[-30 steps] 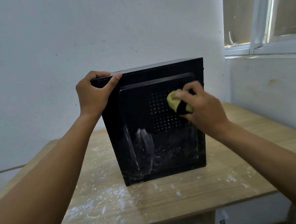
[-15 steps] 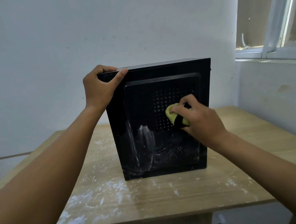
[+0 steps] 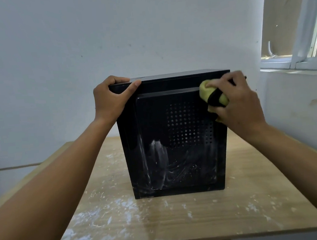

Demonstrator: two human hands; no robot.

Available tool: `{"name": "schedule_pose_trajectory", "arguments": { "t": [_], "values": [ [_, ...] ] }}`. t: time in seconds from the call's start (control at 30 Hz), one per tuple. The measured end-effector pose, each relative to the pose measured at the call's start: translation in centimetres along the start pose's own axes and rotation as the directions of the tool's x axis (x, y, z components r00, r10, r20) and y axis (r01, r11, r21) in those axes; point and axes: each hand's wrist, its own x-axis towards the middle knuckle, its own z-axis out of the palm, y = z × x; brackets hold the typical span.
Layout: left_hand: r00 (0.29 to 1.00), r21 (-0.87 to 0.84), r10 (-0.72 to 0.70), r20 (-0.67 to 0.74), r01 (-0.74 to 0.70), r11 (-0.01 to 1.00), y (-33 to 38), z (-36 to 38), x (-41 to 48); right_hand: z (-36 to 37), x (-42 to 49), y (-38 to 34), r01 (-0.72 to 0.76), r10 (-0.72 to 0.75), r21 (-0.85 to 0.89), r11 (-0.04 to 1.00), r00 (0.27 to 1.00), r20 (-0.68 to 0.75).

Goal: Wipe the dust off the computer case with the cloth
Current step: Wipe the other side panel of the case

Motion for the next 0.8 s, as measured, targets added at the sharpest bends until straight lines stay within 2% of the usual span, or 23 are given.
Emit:
{"name": "schedule_pose_trajectory", "arguments": {
  "t": [0.1,0.2,0.4,0.53,0.7,0.8],
  "values": [
    [1.000,-0.001,-0.002,0.005,0.002,1.000,0.0,0.0,0.0,0.3,0.7,-0.3,-0.076,0.080,0.077,0.994,0.995,-0.057],
    [1.000,0.004,0.005,0.003,-0.005,1.000,0.0,-0.1,0.0,1.2,-0.6,-0.8,-0.033,0.035,0.037,0.999,0.998,-0.052],
    [1.000,-0.010,0.008,-0.004,-0.008,1.000,0.0,-0.1,0.0,3.6,-6.1,-1.2,0.115,-0.111,-0.044,0.992,0.990,0.091],
    [1.000,-0.011,0.016,-0.013,-0.016,1.000,0.0,-0.1,0.0,4.4,-8.7,-0.8,0.135,-0.128,-0.035,0.990,0.979,0.156],
    [0.999,-0.006,0.036,-0.002,-0.036,0.999,-0.1,-0.2,0.0,3.7,-7.7,-0.5,0.121,-0.115,-0.039,0.992,0.985,0.132],
    [0.999,-0.006,0.043,0.001,-0.043,0.999,-0.1,-0.1,0.0,2.7,-5.6,-0.1,0.032,-0.030,-0.028,0.999,0.998,0.059]
  ]
}}
